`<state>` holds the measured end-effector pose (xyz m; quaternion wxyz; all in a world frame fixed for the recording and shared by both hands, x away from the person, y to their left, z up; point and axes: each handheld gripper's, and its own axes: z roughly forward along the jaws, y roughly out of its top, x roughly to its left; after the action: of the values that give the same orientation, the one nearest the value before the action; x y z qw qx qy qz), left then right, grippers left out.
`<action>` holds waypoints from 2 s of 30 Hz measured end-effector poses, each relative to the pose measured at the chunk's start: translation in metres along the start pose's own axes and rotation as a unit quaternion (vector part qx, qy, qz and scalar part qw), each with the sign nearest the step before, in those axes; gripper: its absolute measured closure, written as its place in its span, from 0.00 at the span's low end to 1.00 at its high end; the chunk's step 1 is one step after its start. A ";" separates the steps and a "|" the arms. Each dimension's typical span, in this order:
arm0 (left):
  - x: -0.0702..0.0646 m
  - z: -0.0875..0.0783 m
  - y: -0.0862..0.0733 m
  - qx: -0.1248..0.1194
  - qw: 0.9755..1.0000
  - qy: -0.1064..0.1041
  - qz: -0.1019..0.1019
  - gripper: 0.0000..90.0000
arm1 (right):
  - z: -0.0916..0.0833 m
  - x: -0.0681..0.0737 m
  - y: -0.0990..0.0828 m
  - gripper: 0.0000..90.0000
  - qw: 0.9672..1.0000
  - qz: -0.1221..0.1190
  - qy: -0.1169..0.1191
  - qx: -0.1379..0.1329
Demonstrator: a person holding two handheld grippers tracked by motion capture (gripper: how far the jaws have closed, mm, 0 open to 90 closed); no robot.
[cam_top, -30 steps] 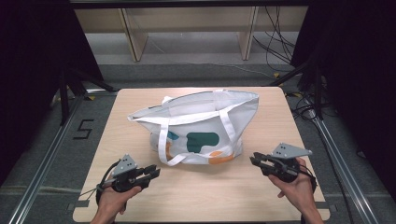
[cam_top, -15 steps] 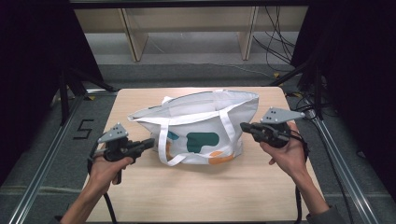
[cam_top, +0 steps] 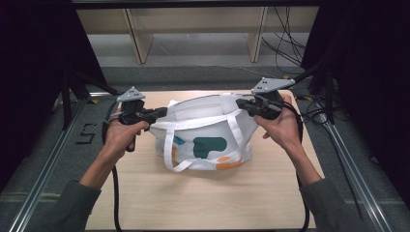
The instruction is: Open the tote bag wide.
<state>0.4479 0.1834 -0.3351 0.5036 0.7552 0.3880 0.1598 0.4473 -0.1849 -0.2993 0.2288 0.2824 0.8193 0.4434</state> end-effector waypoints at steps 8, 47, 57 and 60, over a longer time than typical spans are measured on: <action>0.023 0.048 -0.017 0.035 0.999 0.020 -0.031 0.99 | 0.044 -0.008 -0.016 1.00 0.997 -0.001 -0.014 0.082; 0.025 0.146 -0.023 0.196 0.980 0.012 -0.020 0.99 | 0.100 0.068 -0.088 1.00 0.958 -0.036 0.176 0.223; 0.013 0.117 -0.035 0.166 0.986 -0.015 0.010 0.99 | 0.075 0.076 -0.080 1.00 0.978 -0.028 0.154 0.137; 0.007 0.105 -0.048 0.162 0.986 -0.039 0.007 0.99 | 0.075 0.062 -0.054 1.00 0.987 -0.043 0.116 0.106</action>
<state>0.4986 0.1305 -0.4252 0.3881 0.8352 0.3838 0.0682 0.4348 -0.1226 -0.3908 0.1199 0.2163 0.8940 0.3737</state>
